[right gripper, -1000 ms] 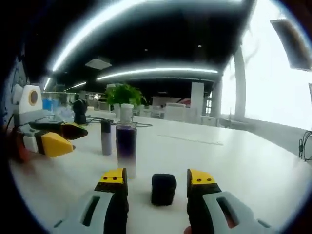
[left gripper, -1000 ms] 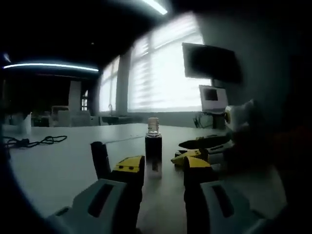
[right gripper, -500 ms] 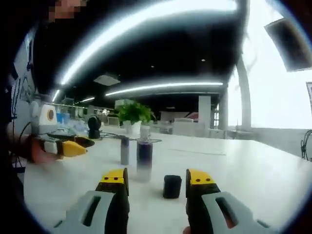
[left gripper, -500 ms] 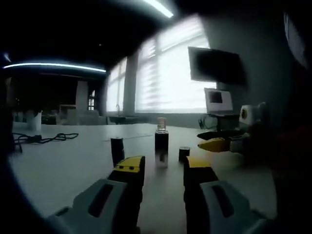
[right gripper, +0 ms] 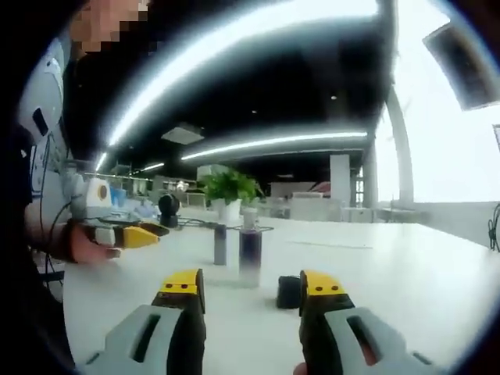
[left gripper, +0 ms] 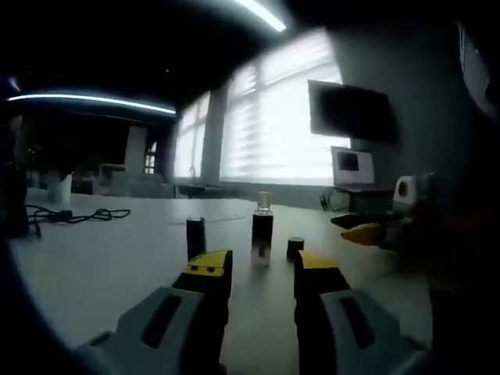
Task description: Pick up cosmetic bottle twist off cap place on table pick up cap screw tight cap place on table
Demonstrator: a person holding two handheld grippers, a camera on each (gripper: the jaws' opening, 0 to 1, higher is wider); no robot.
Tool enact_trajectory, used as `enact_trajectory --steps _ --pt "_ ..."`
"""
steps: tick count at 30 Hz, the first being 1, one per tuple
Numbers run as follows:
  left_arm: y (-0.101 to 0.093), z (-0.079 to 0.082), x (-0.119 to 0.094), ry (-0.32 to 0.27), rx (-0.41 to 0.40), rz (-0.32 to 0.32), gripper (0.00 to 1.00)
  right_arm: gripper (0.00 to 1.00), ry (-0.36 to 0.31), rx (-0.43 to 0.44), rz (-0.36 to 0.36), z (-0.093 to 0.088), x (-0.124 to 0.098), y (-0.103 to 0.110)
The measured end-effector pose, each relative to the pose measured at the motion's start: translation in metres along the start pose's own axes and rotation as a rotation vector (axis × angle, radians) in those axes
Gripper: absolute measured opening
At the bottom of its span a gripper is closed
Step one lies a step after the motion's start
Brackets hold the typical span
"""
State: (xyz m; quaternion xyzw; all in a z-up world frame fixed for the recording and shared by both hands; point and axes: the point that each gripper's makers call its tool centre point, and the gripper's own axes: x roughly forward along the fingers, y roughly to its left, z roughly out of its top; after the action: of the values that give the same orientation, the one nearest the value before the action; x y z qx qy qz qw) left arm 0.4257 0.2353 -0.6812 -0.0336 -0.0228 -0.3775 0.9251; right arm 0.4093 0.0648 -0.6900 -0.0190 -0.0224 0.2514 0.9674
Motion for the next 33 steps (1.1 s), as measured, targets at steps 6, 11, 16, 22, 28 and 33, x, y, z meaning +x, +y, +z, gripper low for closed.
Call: enact_trajectory --steps 6,11,16,22,28,33 --pt "0.004 -0.001 -0.005 0.006 -0.005 0.013 0.22 0.41 0.009 -0.006 0.001 -0.003 0.000 0.000" --pt "0.001 -0.002 -0.003 0.010 -0.007 0.001 0.22 0.40 0.015 -0.014 0.001 -0.004 0.002 0.001" --pt "0.004 -0.004 0.001 0.022 -0.005 0.018 0.22 0.40 0.011 -0.006 -0.008 -0.002 0.004 0.001" --pt "0.001 -0.006 0.008 0.038 0.001 0.016 0.22 0.40 0.012 -0.005 -0.031 -0.002 0.003 -0.001" --pt "0.000 -0.006 0.023 0.040 -0.051 0.003 0.22 0.40 0.010 0.003 -0.042 -0.001 0.003 -0.003" --pt "-0.003 -0.010 0.033 0.053 -0.047 -0.003 0.22 0.40 0.011 -0.002 -0.049 -0.001 0.003 -0.003"
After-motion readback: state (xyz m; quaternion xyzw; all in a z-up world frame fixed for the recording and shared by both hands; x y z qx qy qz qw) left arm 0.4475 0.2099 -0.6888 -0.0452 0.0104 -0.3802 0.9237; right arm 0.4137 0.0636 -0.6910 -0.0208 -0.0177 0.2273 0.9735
